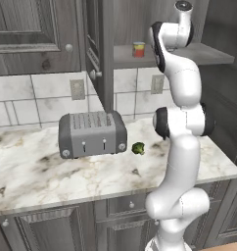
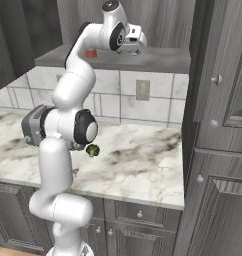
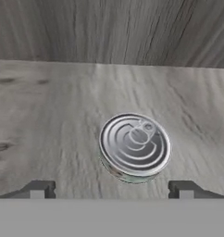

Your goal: Restock the canned food cabinet by taking the new fresh canned food from the counter and placing it in the cabinet. Then, take the old canned food from the cabinet and place it on the counter.

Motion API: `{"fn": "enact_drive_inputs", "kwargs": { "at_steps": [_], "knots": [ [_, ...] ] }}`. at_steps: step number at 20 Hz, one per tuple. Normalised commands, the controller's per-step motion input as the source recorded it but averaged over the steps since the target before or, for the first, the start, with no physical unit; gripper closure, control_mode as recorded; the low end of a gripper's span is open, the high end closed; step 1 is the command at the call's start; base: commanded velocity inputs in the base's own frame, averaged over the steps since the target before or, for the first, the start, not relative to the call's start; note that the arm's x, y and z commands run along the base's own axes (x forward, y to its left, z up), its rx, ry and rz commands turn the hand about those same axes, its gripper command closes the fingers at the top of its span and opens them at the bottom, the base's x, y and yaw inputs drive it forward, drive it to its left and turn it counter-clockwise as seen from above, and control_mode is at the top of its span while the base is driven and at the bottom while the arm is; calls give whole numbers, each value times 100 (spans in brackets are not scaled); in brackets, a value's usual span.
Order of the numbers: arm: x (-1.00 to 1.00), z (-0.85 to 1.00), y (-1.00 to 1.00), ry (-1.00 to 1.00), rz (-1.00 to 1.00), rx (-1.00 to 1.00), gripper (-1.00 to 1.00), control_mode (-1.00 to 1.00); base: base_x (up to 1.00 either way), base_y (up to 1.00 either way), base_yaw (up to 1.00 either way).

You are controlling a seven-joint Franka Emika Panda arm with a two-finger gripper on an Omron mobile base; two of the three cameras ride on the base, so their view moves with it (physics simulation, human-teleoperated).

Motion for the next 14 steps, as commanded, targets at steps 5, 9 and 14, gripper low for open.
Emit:
{"fn": "enact_drive_inputs", "kwargs": {
  "at_steps": [5, 9, 14],
  "knots": [
    [-7, -31, 43, -22, 8, -2, -100, -100, 0, 0, 0],
    [0, 9, 35, -14, 2, 2, -100, -100, 0, 0, 0],
    [-37, -8, 29, -8, 3, 0, -100, -100, 0, 0, 0]
  ]
}}
